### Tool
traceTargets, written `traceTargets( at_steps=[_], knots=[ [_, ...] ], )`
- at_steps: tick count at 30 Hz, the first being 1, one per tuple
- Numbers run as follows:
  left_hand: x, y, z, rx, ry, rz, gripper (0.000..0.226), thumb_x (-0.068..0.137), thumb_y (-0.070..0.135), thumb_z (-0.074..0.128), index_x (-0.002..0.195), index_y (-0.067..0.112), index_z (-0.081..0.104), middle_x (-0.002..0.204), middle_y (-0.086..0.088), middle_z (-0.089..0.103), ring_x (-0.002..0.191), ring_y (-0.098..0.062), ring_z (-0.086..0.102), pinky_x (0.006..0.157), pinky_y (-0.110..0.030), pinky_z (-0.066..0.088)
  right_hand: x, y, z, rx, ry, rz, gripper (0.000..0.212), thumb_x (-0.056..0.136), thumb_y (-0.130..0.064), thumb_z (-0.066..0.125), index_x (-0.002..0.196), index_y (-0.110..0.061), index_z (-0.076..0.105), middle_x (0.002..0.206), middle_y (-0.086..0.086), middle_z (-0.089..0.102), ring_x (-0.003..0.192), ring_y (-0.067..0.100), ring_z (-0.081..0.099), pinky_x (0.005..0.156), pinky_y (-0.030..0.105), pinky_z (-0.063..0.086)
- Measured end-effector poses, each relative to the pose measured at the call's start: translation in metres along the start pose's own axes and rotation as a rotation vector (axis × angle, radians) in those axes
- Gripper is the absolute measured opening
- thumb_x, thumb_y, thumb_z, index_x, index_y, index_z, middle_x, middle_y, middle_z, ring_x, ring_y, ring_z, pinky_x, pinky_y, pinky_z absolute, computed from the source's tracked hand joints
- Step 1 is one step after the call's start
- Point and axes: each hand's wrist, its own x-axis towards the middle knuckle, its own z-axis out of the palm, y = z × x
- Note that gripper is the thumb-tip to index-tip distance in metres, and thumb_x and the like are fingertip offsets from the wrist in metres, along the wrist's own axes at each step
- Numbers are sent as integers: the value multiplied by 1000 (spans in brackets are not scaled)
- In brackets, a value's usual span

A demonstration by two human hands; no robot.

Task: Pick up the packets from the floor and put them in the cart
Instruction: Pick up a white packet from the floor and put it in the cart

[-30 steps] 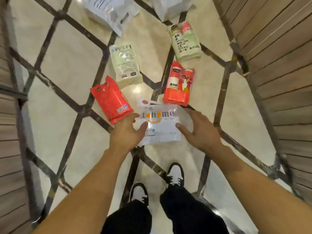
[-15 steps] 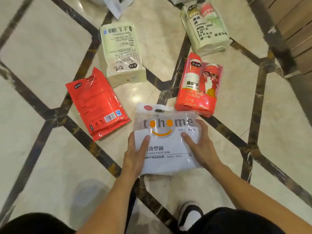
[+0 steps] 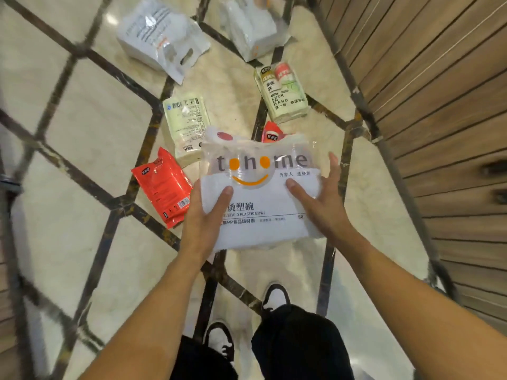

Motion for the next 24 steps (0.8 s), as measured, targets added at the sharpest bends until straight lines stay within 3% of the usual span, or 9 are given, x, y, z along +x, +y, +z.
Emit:
traceTargets(
  at_steps=[2,3,5,6,9,15,19,22,24],
  knots=[
    [-25,77,0,-20,-35,50,55,84,56,69,133,34,57,117,7,73,108,-13,70,92,-39,58,-29,-64,-43,49,67,16,104,77,-66,77,159,-37,19,137,-18,57,108,0,63,93,23,50],
    [-41,117,1,-30,-49,83,57,83,54,69,134,31,57,119,4,72,108,-16,70,95,-46,57,-45,-94,-65,69,100,7,92,75,-69,77,151,-37,36,131,-25,62,107,-2,65,92,24,54],
    [-75,192,4,-29,-82,161,63,82,56,69,137,29,54,122,1,70,111,-19,69,98,-52,55,-79,-151,-108,94,184,-24,60,69,-70,76,120,-46,54,103,-38,67,90,-17,65,73,6,51],
    [-94,226,6,-19,-96,196,64,83,56,69,139,29,54,125,3,69,114,-18,68,101,-51,53,-98,-178,-129,112,225,-39,54,69,-68,75,114,-47,55,96,-38,67,84,-22,62,64,1,46],
    [-153,317,13,0,-161,288,55,84,56,69,134,36,56,119,18,70,109,-2,67,98,-36,53,-161,-247,-191,168,335,-60,52,78,-59,80,119,-37,56,102,-27,65,80,-24,60,61,1,43],
    [-257,467,47,71,-373,439,50,79,65,67,124,44,58,108,22,71,94,9,67,80,-22,49,-293,-348,-309,207,558,-125,43,86,-54,75,119,-34,56,112,-21,66,97,-12,61,73,10,45],
    [-334,548,85,100,-554,619,60,77,68,67,128,38,58,107,24,66,88,17,63,72,-5,46,-394,-385,-377,248,804,-193,40,88,-54,75,116,-34,55,115,-16,65,105,5,66,86,29,52],
    [-410,582,111,62,-758,650,67,75,65,71,131,31,58,116,10,72,104,-7,70,92,-31,54,-484,-394,-415,270,944,-199,37,86,-61,73,111,-44,52,113,-24,63,105,4,67,83,28,54],
    [-465,591,128,53,-896,676,63,79,59,72,132,27,58,119,3,73,106,-15,72,89,-34,55,-546,-390,-436,280,1028,-190,35,84,-64,73,106,-47,51,115,-23,63,106,5,67,83,30,54]
  ],
)
